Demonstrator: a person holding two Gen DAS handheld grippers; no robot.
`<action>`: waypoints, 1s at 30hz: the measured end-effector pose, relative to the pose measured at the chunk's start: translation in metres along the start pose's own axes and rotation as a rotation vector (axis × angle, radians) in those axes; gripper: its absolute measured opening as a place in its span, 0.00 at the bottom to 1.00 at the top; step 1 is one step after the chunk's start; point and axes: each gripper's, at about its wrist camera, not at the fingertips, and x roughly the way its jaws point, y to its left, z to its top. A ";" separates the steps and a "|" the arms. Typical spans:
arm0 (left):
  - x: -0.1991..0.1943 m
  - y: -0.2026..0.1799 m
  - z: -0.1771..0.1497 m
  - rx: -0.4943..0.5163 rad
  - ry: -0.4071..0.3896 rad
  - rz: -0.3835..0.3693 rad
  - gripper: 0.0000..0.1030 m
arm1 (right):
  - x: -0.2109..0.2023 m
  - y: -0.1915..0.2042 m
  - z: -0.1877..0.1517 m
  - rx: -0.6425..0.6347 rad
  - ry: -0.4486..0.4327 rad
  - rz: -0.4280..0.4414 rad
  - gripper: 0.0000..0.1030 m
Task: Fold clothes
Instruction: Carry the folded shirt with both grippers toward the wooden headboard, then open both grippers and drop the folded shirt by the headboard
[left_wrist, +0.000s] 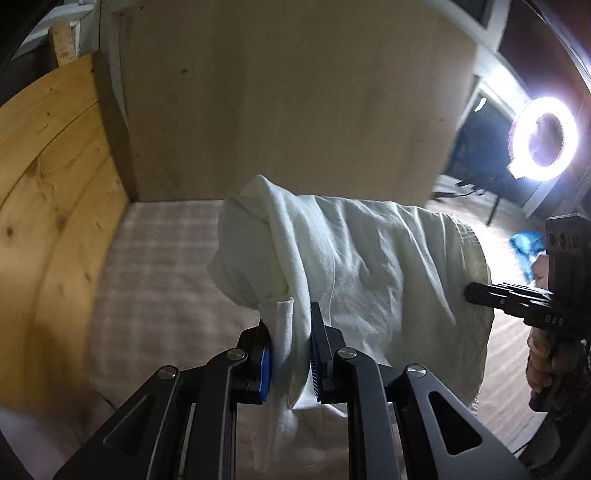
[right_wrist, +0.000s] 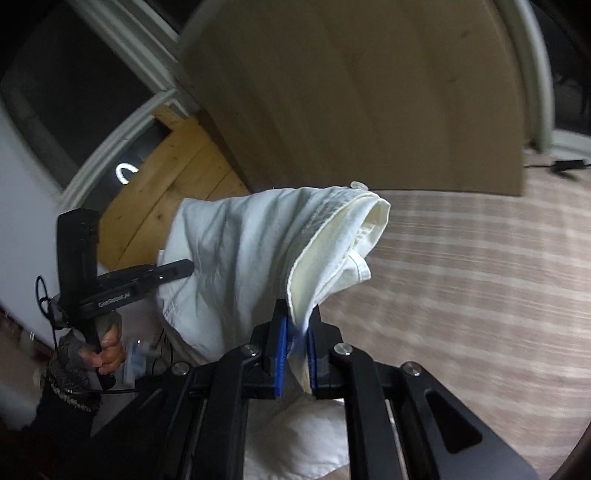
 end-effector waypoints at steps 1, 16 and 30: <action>0.004 0.015 0.005 0.010 0.008 0.011 0.15 | 0.017 0.004 0.005 0.015 0.007 -0.003 0.09; 0.129 0.126 0.030 0.016 0.140 0.090 0.35 | 0.164 0.013 0.050 -0.029 0.119 -0.169 0.09; 0.117 0.112 0.067 -0.005 -0.034 0.024 0.42 | 0.160 0.047 0.083 -0.237 -0.014 -0.212 0.56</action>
